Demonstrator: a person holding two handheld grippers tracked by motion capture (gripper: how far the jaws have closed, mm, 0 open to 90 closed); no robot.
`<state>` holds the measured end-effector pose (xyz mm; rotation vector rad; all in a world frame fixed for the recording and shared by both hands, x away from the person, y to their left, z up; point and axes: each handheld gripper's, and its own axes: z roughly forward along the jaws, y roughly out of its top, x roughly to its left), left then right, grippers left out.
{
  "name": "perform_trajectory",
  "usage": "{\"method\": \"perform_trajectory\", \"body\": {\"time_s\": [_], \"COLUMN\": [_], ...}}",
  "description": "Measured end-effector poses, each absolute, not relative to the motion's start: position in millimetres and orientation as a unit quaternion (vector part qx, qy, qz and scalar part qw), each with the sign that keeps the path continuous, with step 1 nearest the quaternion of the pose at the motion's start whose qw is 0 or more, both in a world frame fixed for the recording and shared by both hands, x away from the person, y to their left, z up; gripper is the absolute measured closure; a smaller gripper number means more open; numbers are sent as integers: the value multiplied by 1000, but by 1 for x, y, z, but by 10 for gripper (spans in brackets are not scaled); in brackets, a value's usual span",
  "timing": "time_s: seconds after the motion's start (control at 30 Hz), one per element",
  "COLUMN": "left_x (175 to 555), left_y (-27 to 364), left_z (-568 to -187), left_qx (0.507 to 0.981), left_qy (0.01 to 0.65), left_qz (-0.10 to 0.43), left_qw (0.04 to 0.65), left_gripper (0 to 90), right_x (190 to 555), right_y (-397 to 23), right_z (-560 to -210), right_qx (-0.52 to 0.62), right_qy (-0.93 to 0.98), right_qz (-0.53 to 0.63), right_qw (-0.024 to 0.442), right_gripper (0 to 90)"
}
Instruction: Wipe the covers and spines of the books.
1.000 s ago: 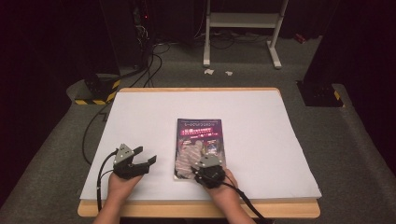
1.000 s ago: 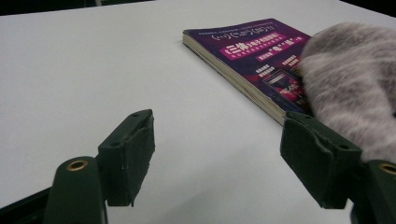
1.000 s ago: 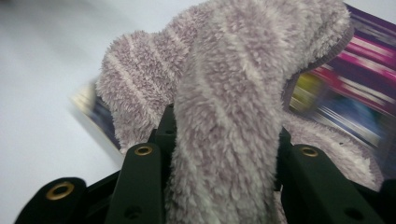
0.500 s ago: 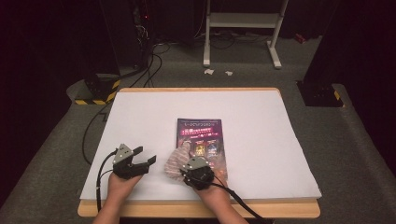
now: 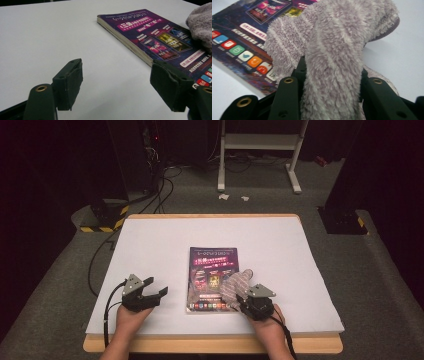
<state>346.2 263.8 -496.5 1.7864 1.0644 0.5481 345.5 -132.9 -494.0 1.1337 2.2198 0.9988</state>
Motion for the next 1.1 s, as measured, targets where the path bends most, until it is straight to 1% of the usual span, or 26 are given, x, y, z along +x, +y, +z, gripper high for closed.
{"method": "perform_trajectory", "body": {"time_s": [0.13,0.23,0.33,0.57,0.73,0.8,0.87,1.0,1.1], "left_x": [347,347,347,347,347,347,347,346,346], "left_y": [263,261,260,263,263,263,264,263,262], "left_z": [-497,-497,-497,-496,-497,-497,-497,-497,-497], "left_qx": [731,734,734,733,736,735,734,736,738], "left_qy": [435,432,431,430,429,429,429,429,427], "left_qz": [222,222,222,221,220,220,221,220,221], "left_qw": [477,475,477,479,476,477,478,476,473], "left_gripper": [265,265,265,265,265,265,265,265,265], "right_x": [357,368,375,381,378,380,382,387,389], "right_y": [-125,-113,-90,-17,13,10,0,-35,-71], "right_z": [-492,-491,-491,-493,-493,-493,-493,-493,-493], "right_qx": [408,404,385,334,309,313,321,354,387], "right_qy": [810,815,826,846,855,853,851,837,821], "right_qz": [349,349,350,370,372,377,370,364,359], "right_qw": [235,227,217,189,185,179,188,202,216], "right_gripper": [616,618,618,618,615,614,613,614,613]}}
